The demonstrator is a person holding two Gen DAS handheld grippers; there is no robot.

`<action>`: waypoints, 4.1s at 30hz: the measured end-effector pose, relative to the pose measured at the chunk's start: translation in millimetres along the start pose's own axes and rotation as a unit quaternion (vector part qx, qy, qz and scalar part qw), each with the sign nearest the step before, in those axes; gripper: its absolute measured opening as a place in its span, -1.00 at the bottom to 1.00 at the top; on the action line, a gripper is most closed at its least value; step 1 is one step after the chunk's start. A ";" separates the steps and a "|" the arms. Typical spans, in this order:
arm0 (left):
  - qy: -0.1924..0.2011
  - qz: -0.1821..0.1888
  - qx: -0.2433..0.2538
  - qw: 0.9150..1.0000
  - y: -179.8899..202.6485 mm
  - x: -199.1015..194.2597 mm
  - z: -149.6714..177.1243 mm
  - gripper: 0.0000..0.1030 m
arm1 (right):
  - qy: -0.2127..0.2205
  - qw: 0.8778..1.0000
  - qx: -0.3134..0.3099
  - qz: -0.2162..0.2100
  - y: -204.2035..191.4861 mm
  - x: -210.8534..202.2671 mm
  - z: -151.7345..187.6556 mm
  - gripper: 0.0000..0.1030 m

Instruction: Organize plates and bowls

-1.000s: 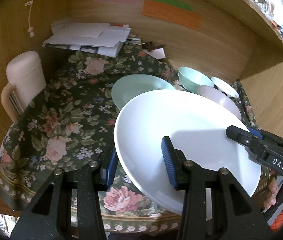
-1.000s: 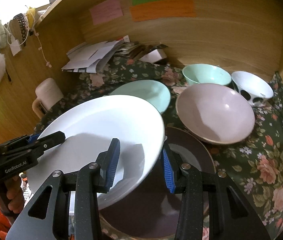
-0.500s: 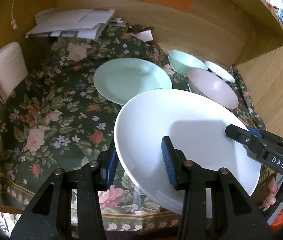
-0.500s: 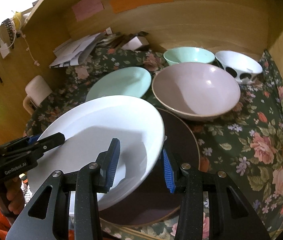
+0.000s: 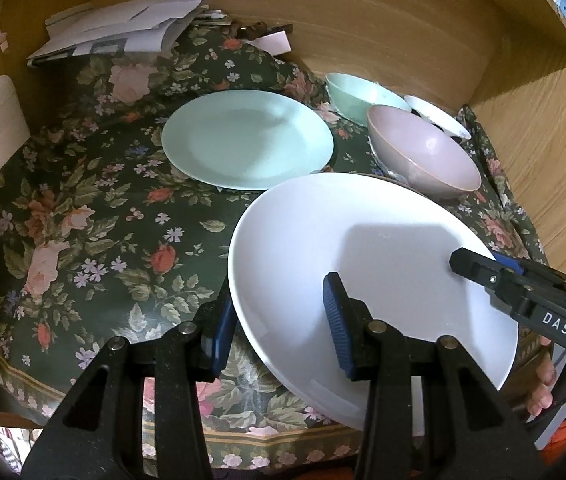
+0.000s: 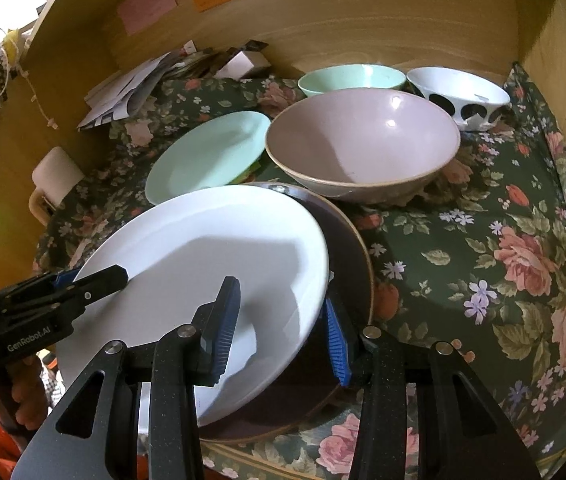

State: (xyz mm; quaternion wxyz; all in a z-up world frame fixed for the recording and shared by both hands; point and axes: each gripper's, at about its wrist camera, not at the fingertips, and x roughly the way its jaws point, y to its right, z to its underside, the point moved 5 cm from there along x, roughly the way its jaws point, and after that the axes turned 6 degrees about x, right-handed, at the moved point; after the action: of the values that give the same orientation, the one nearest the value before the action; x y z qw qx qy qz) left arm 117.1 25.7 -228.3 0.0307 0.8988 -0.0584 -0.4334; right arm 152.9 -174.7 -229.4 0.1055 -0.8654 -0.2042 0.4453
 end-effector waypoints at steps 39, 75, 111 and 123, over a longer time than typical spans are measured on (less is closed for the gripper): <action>-0.009 -0.011 0.024 1.000 11.2 24.3 3.5 -0.18 | 0.011 0.997 -0.036 0.070 15.0 -13.9 0.6 -0.24; 0.108 -0.125 0.017 0.986 -91.0 -2.8 -108.1 0.89 | 0.056 0.994 -0.095 0.015 -62.1 36.6 -126.5 0.56; 0.028 -0.087 -0.014 0.996 -131.2 90.8 -107.2 0.88 | -0.140 0.978 -0.140 0.068 -52.5 163.3 -156.2 -0.16; 0.036 -0.097 -0.027 0.994 -146.1 68.1 -92.5 0.88 | -0.147 0.975 -0.155 0.065 -61.9 157.8 -157.3 -0.19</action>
State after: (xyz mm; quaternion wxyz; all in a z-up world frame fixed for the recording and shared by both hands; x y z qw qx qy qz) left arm 243.0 161.9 -239.0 0.0154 0.9141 0.0420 -0.4030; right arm 346.9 -48.8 -230.3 -0.0906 -0.8076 -0.2272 0.5366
